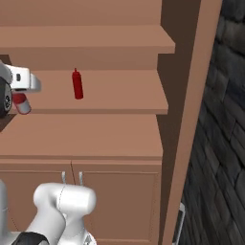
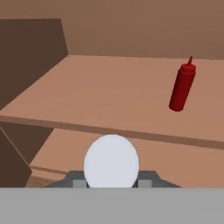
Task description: There are various items on the counter. Only move the condiments/shakers into the cabinet.
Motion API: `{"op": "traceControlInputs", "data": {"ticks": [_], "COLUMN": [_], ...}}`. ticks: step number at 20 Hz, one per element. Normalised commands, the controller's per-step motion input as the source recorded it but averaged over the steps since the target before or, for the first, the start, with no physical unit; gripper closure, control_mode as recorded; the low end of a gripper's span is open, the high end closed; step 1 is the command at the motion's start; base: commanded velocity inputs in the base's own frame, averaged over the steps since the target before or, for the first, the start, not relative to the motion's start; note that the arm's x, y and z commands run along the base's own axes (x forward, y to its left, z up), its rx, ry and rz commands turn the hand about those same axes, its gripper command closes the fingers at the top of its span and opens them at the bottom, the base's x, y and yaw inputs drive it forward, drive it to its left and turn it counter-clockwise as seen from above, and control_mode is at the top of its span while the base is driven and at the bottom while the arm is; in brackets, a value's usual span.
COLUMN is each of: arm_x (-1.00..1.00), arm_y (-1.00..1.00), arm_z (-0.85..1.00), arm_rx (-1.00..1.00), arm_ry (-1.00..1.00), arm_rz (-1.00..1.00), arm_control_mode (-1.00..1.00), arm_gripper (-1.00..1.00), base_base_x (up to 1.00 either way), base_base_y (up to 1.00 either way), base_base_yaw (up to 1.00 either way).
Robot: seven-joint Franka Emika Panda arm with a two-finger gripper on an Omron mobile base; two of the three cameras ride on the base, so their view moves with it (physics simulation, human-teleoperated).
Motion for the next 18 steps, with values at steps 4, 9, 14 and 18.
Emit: {"op": "traceControlInputs", "data": {"ticks": [4, 9, 14, 18], "arm_x": [0.00, 0.00, 0.05, 0.22], "arm_y": [0.00, 0.00, 0.00, 0.00], "arm_z": [-0.01, -0.03, 0.00, 0.00], "arm_rx": [0.00, 0.00, 0.00, 0.00], "arm_ry": [-0.09, -0.15, -0.17, -0.01], "arm_rz": [0.00, 0.00, 0.00, 0.00], "arm_control_mode": [-1.00, -1.00, -1.00, -1.00], "arm_gripper": [1.00, 1.00, 1.00, 1.00], "base_base_x": [0.00, 0.00, 0.00, 0.00], "base_base_y": [0.00, 0.00, 0.00, 0.00], "base_base_yaw": [0.00, 0.00, 0.00, 0.00]}}
